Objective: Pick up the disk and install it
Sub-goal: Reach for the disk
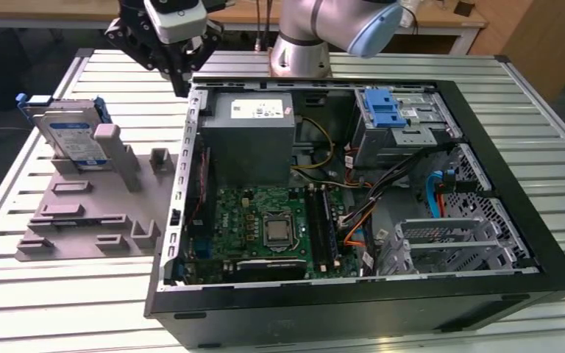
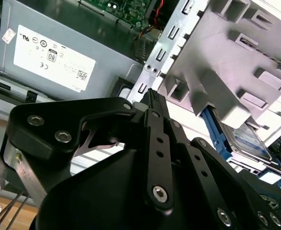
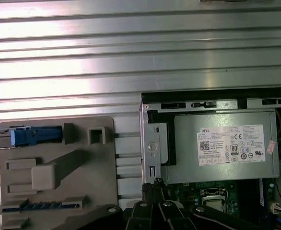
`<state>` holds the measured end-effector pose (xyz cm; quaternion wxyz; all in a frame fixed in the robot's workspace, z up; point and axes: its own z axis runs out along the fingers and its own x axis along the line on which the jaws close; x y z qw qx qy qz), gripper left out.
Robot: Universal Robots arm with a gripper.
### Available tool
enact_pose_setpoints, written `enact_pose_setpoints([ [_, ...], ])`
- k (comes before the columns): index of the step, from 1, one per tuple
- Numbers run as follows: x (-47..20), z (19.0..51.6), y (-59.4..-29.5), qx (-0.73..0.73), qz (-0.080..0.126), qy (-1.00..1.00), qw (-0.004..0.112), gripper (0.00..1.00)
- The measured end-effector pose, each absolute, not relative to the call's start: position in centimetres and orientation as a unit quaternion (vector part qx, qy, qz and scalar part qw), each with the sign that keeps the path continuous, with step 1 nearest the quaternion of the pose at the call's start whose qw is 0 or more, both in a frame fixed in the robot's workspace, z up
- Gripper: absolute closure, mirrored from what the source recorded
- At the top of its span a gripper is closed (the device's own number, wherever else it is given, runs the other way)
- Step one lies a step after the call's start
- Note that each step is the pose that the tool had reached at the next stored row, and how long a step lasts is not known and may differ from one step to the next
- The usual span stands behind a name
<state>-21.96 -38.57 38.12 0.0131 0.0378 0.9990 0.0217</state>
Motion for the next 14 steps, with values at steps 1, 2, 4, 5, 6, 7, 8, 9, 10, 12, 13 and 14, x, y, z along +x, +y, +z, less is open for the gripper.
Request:
enact_pose_setpoints([
  [1,-22.1,38.1,-38.6,0.038,0.022,0.999,0.013,0.89],
  [2,-22.3,38.1,-38.6,0.038,0.022,0.999,0.013,0.89],
  [4,-22.5,38.1,-38.5,0.038,0.022,0.999,0.013,0.89],
  [5,-22.7,38.0,-38.5,0.038,0.022,0.999,0.013,0.89],
  [6,-22.7,38.0,-38.5,0.038,0.022,0.999,0.013,0.89],
  [7,-22.8,38.0,-38.5,0.038,0.022,0.999,0.013,0.89],
  [8,-22.9,38.0,-38.5,0.038,0.022,0.999,0.013,0.89],
  [9,-23.0,38.0,-38.5,0.038,0.022,0.999,0.013,0.89],
  [10,-23.1,38.0,-38.4,0.038,0.022,0.999,0.013,0.89],
  [12,-23.3,38.0,-38.4,0.038,0.022,0.999,0.013,0.89],
  [13,-23.4,38.0,-38.4,0.038,0.022,0.999,0.013,0.89],
  [14,-23.5,38.0,-38.4,0.038,0.022,0.999,0.013,0.89],
])
